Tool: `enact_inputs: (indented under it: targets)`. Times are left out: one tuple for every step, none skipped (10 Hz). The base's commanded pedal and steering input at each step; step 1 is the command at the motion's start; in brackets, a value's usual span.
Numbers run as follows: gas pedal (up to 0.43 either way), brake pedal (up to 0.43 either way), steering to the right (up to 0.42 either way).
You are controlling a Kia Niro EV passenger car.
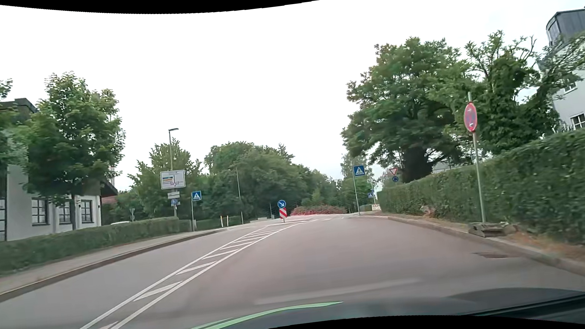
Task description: Follow the waypoints while adhering to traffic rules and regulations
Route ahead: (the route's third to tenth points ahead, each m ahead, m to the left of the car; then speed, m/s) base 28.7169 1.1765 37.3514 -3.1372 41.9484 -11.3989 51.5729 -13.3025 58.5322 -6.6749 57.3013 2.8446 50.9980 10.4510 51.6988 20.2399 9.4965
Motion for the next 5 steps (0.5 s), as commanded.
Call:
enact_inputs:
  targets:
    - [0.0,0.091,0.034]
    - [0.0,0.055,0.032]
    - [0.0,0.018,0.032]
    - [0.0,0.0,0.031]
    - [0.0,0.0,0.031]
